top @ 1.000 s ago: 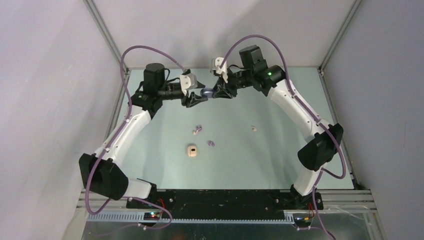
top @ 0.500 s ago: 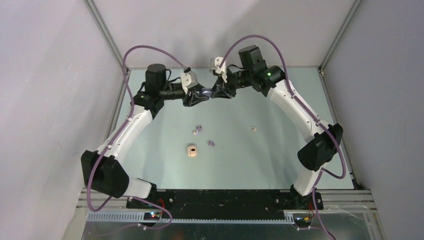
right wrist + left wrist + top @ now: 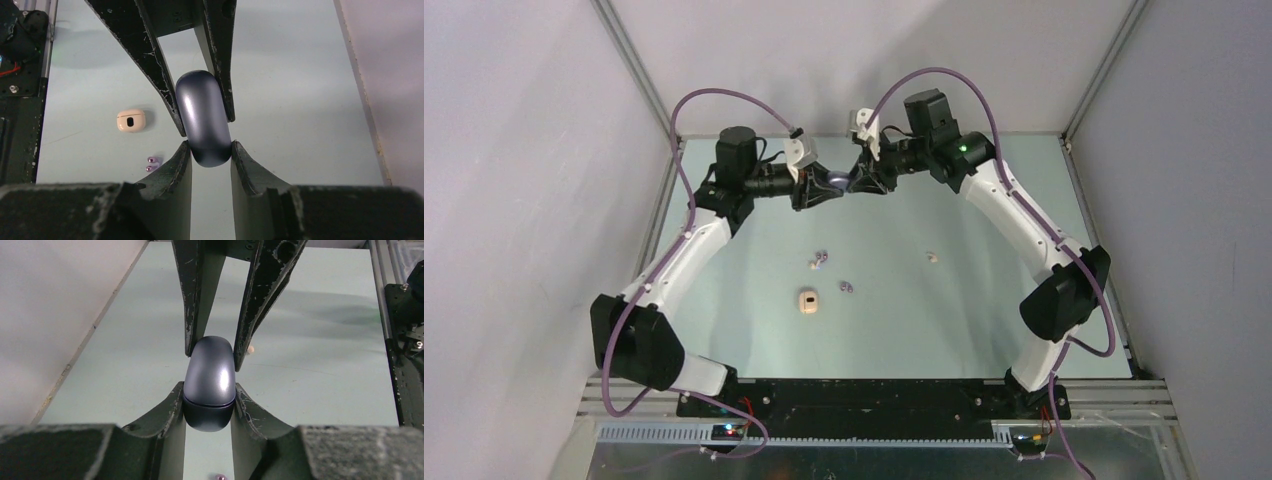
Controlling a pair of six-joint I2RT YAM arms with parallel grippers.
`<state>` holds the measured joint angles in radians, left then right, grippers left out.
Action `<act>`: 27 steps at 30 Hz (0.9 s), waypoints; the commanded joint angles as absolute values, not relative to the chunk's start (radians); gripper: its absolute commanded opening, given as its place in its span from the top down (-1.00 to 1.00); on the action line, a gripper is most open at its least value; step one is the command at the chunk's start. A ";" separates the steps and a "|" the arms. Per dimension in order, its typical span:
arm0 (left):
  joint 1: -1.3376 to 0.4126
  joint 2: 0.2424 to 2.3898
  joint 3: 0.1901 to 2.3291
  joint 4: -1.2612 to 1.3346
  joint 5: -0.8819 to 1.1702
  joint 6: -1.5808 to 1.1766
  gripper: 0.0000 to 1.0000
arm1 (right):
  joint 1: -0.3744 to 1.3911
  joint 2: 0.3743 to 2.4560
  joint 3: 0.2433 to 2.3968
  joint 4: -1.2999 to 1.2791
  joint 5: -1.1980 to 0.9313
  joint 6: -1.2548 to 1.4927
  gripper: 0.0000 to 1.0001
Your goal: Insert the wireless bluetooth earbuds into the charging case
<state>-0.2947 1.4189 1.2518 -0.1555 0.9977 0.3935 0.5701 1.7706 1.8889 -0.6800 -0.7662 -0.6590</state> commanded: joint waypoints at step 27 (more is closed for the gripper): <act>-0.258 1.434 1.226 -0.009 1.024 0.257 1.00 | 0.485 1.725 1.948 -0.560 -0.800 -0.370 -0.03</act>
